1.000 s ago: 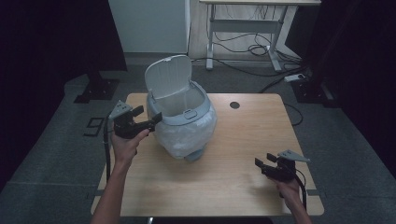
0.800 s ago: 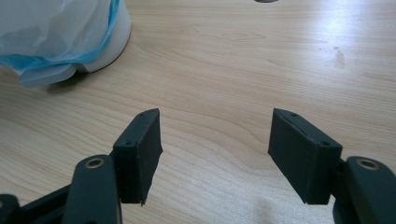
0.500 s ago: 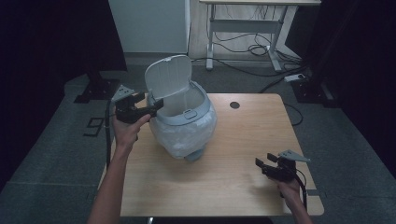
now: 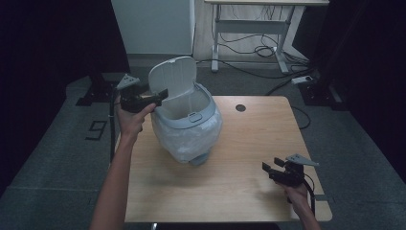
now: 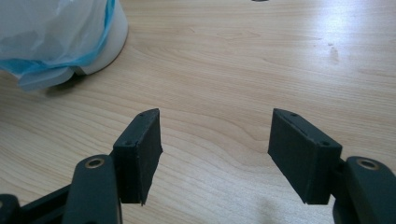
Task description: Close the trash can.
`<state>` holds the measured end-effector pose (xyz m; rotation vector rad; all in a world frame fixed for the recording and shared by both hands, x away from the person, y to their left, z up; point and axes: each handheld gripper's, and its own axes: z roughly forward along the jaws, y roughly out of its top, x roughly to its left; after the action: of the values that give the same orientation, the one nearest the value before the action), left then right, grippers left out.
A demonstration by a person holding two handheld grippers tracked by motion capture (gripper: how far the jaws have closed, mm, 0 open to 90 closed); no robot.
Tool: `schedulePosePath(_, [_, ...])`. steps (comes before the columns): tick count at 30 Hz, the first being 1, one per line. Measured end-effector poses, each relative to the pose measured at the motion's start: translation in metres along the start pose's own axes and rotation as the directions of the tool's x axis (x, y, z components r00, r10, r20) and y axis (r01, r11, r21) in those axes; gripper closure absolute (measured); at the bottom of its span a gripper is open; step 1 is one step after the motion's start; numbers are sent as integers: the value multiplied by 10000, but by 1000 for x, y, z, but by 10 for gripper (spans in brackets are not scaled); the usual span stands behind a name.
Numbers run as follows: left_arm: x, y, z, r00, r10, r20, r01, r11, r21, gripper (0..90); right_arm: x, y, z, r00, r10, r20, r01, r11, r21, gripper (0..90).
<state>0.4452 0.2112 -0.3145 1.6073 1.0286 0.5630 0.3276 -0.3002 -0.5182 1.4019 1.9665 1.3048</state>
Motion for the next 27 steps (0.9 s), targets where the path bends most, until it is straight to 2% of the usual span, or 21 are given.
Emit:
schedulePosePath(3, [2,4,4,10000,29,51,-29,10000,13,146,1,1,-1,10000,-30,-7,30,10000,-37,340])
schedulePosePath(8, [3,10,11,9989,24,467,-17,9999,-155,191,0,1,-1,10000,-42,-30,42,10000,-5,340])
schedulePosePath(9, [2,11,11,9981,86,617,-75,9998,-181,198,0,0,-1,10000,-32,-38,32,10000,12,340])
schedulePosePath(13, [-4,14,8,9964,351,777,-336,9992,-207,211,0,-1,0,10000,-27,-26,28,10000,59,340])
schedulePosePath(15, [-5,13,5,9925,463,1135,-445,9988,-183,239,0,-1,0,10000,-29,-39,29,10000,65,340])
schedulePosePath(16, [-5,11,3,9887,413,1443,-386,9990,-217,287,1,0,1,9999,-101,-66,102,9999,89,340])
schedulePosePath(18, [-7,7,-1,9801,396,1946,-368,9992,-179,288,2,0,1,9999,-126,-68,126,9999,104,339])
schedulePosePath(20, [-10,1,-6,9753,478,2159,-472,9989,-78,290,4,0,2,9998,-151,-101,152,9998,123,339])
schedulePosePath(22, [-14,-7,-8,9690,364,2444,-364,9993,-45,302,5,-1,3,9998,-143,-131,145,9998,138,339])
schedulePosePath(23, [-16,-12,-9,9677,393,2489,-390,9992,-63,306,6,-1,3,9998,-144,-155,146,9998,161,339])
schedulePosePath(27, [-29,-20,-13,9790,1021,1766,-997,9948,-220,286,9,-1,4,9997,-184,-170,188,9996,205,336])
